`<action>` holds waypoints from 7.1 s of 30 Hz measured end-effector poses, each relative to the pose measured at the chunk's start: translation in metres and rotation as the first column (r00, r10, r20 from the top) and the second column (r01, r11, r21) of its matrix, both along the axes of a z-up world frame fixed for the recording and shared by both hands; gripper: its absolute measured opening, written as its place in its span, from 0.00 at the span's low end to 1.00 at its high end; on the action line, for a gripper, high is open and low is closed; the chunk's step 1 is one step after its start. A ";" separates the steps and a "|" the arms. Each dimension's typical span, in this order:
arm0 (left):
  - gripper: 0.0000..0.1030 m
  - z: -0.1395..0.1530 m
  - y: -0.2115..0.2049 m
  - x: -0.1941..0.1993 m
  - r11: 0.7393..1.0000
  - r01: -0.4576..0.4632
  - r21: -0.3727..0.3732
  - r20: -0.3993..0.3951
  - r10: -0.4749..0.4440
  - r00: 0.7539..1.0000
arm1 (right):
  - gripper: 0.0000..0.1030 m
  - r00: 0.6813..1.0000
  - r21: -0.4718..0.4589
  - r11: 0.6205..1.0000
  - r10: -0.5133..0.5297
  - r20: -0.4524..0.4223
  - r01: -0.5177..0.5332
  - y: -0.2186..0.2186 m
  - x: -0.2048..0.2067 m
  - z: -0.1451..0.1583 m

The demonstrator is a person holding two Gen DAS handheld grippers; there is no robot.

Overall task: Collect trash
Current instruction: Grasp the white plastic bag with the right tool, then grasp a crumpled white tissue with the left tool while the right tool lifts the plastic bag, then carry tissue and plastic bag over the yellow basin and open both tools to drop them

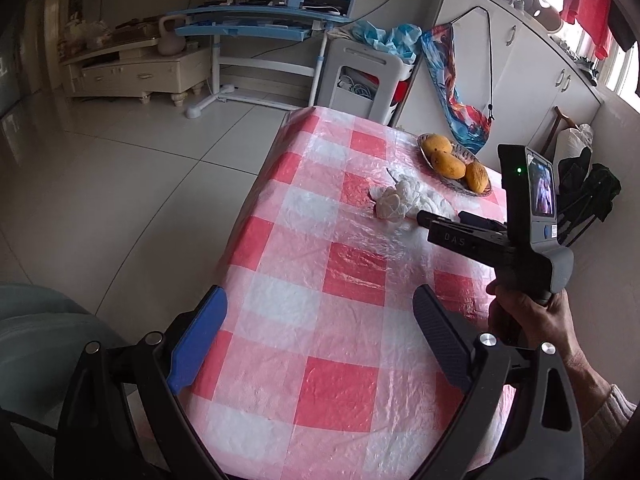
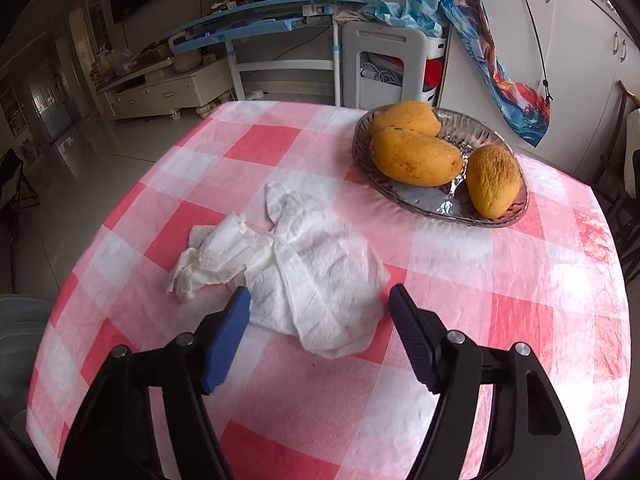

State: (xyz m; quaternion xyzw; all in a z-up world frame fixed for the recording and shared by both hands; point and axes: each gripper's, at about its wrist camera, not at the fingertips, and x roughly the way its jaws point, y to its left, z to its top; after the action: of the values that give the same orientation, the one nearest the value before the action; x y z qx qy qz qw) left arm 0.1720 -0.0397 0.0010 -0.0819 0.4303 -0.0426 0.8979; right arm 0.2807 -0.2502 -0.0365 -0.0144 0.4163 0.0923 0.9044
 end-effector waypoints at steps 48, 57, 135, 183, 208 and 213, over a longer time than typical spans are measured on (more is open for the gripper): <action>0.24 -0.058 -0.094 -0.018 0.905 0.426 -0.001 -0.097 -0.424 0.900 | 0.55 0.988 0.011 0.990 0.140 -0.065 -0.139 -0.028 -0.143 0.001; 0.20 -0.043 -0.073 -0.014 0.924 0.377 -0.060 -0.067 -0.381 0.922 | 0.18 0.987 -0.018 0.989 0.146 -0.068 -0.148 -0.022 -0.136 -0.002; 0.22 0.044 -0.060 -0.128 0.961 0.276 0.021 0.289 -0.270 0.918 | 0.17 0.935 0.196 0.978 -0.131 0.330 0.068 -0.063 -0.274 0.075; 0.22 0.043 -0.026 -0.231 0.952 0.306 0.002 0.357 -0.287 0.889 | 0.19 0.959 0.095 0.995 -0.018 0.284 -0.009 -0.009 -0.354 0.042; 0.22 0.036 -0.026 -0.236 0.951 0.309 0.009 0.346 -0.293 0.892 | 0.26 0.998 -0.017 0.998 0.064 0.008 -0.064 0.021 -0.336 -0.009; 0.22 0.033 -0.026 -0.236 0.951 0.308 0.010 0.340 -0.293 0.894 | 0.34 0.998 -0.019 0.998 0.056 -0.007 -0.056 0.020 -0.335 -0.011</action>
State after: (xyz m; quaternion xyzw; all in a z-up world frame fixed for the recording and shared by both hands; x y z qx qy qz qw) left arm -0.0639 -0.0657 0.0338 -0.0259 0.2768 -0.2036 0.9388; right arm -0.0541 -0.2307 -0.0477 -0.0347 0.4197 0.1137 0.8999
